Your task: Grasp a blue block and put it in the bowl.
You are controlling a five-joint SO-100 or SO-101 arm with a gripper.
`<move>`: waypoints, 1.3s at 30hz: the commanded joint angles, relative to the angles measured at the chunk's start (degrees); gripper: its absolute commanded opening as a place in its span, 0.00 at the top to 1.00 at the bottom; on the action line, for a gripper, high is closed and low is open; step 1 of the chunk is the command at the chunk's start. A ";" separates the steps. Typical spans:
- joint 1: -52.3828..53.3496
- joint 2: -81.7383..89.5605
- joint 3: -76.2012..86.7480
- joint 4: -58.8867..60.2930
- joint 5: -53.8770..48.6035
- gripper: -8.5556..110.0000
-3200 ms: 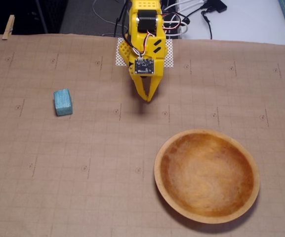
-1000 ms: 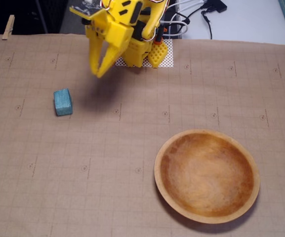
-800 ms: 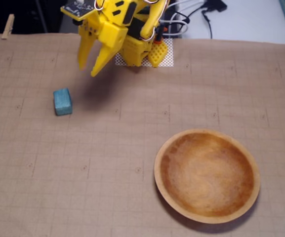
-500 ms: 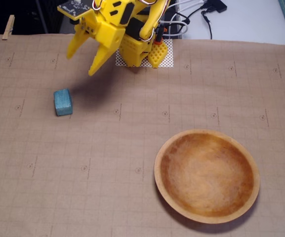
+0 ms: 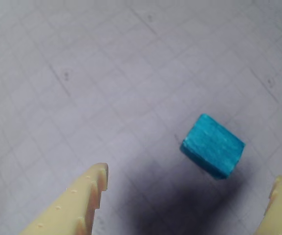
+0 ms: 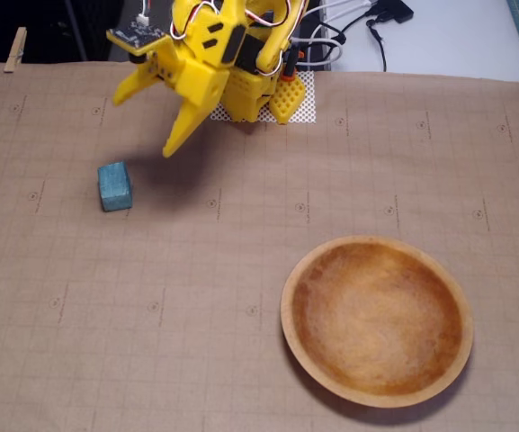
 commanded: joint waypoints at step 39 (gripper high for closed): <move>-1.85 -27.33 11.07 -49.83 -2.55 0.57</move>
